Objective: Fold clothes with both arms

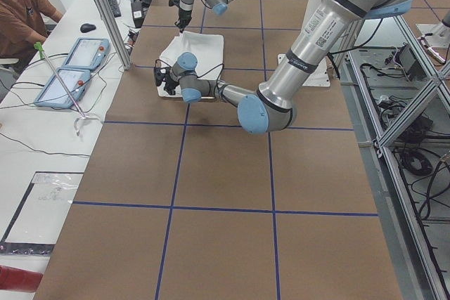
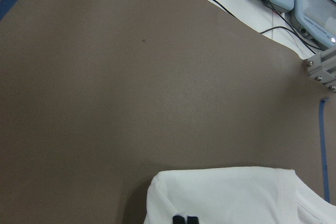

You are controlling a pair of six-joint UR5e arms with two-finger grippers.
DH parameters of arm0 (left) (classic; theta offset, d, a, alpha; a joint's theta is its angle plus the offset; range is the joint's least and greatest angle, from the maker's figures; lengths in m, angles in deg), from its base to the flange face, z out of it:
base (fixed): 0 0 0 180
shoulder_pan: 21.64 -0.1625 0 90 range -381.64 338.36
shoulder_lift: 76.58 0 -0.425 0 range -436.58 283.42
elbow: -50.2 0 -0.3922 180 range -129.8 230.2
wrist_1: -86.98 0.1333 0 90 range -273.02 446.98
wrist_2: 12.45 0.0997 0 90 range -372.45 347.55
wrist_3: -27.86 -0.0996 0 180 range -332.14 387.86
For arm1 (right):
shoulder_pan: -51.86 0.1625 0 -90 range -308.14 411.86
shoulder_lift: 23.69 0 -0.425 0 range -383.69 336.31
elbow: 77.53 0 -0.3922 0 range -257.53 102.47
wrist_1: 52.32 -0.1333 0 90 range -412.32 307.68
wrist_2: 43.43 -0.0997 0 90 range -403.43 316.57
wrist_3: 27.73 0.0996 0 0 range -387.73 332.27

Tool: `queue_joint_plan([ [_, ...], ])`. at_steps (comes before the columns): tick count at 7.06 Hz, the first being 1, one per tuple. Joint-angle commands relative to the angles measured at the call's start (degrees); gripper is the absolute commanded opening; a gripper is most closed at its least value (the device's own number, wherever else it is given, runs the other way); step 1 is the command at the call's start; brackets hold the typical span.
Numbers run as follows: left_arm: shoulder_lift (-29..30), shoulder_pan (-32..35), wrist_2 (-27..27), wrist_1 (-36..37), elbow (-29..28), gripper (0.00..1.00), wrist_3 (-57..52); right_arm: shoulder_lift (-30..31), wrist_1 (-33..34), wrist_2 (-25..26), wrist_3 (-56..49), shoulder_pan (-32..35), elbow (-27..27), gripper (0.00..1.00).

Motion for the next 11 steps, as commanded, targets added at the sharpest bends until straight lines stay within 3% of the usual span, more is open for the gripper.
queue_joint_plan([
  [1, -3.13, 2.62, -0.48, -3.50, 0.19, 0.28, -2.95, -0.91, -1.27, -0.56, 1.94, 0.65, -0.59, 0.59],
  [2, -4.37, 3.16, -0.66, -5.45, 0.36, 0.41, -3.15, -0.22, -1.28, -0.82, 3.26, 0.66, -2.16, 0.66],
  [3, -4.21, 3.07, -0.66, -5.47, 0.36, 0.51, -3.15, 3.45, -0.84, -2.74, 4.15, 0.83, -7.40, 0.67],
  [5, -4.21, 3.07, -0.66, -5.47, 0.63, 0.51, -3.06, 16.52, -1.10, -3.91, 10.53, -3.27, -23.20, 0.73],
  [6, -4.21, 3.07, -0.66, -5.47, 0.63, 0.51, -3.15, 19.80, -1.80, -3.21, 17.01, -6.43, -25.88, 0.74],
  [8, -4.39, 3.07, -0.66, -5.12, 1.50, 0.52, -3.15, 20.79, -1.72, 6.35, 26.36, -14.34, -27.48, 0.73],
  [11, -4.12, 2.99, -0.66, -4.85, 2.03, 0.52, -2.80, 22.90, -1.63, 6.65, 27.18, -15.68, -30.03, 0.73],
])
